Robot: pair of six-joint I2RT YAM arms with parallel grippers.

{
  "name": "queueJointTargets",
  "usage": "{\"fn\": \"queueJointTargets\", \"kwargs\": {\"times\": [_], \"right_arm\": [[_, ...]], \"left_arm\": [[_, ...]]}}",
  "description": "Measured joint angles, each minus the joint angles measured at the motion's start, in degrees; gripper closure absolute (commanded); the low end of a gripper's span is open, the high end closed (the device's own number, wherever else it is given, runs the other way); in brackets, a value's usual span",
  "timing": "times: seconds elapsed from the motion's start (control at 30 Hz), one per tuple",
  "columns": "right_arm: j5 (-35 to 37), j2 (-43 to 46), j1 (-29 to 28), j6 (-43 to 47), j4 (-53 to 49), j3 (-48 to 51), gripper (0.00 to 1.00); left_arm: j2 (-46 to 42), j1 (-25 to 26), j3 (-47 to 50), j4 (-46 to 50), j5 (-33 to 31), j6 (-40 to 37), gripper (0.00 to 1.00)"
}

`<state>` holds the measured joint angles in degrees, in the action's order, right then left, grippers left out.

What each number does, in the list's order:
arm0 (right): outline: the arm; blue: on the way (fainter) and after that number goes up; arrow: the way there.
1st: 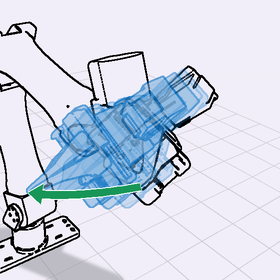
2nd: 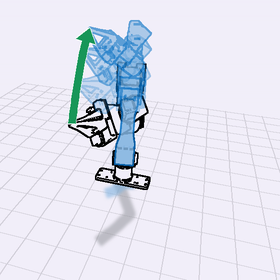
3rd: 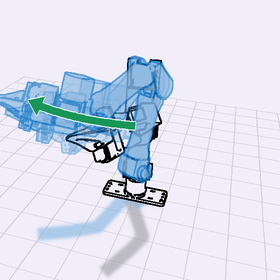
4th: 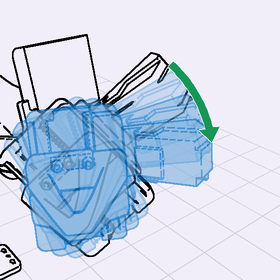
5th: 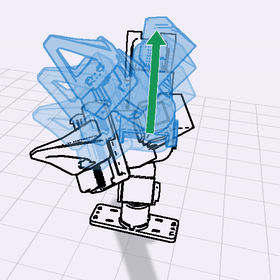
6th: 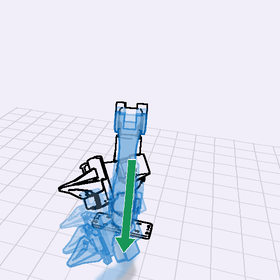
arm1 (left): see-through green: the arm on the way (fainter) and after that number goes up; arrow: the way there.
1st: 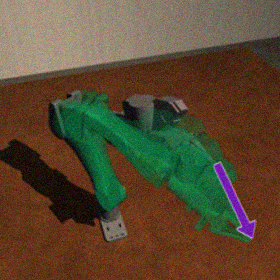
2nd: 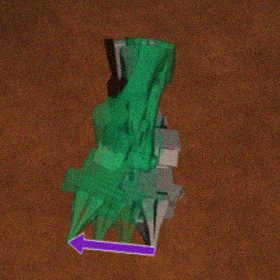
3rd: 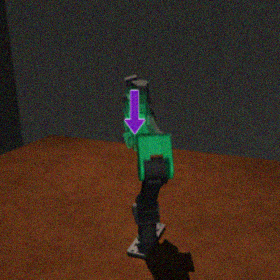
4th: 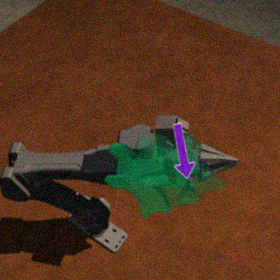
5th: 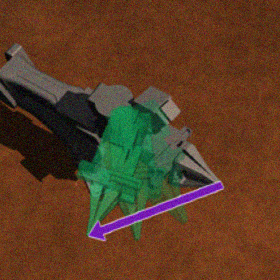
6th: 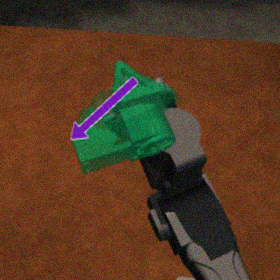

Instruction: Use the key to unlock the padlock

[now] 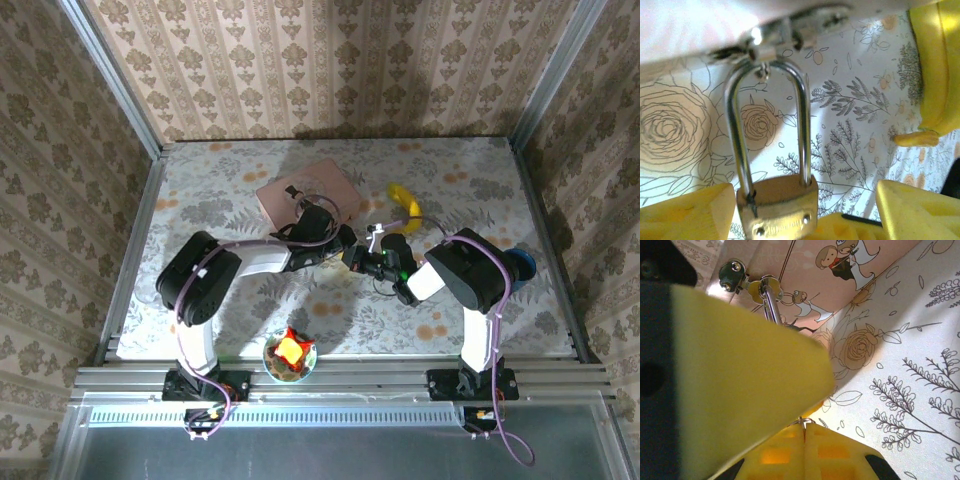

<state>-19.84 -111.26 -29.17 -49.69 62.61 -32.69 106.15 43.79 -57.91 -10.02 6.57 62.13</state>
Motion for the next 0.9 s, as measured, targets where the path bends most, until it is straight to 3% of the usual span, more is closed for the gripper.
{"fn": "queueJointTargets", "kwargs": {"times": [0.33,0.6,0.9], "right_arm": [[0.0,0.0,0.0,-0.3,0.2,-1.5,1.0],[-0.1,0.0,0.0,-1.2,0.2,-2.1,1.0],[-0.2,0.0,0.0,-1.6,0.1,-2.3,1.0]], "left_arm": [[-3.9,-1.2,5.9,-4.7,-3.8,0.0,0.32],[-3.3,-2.3,7.3,-11.4,-5.6,-0.2,0.47],[-2.1,-2.6,7.3,-14.6,-6.6,-0.2,0.49]]}}
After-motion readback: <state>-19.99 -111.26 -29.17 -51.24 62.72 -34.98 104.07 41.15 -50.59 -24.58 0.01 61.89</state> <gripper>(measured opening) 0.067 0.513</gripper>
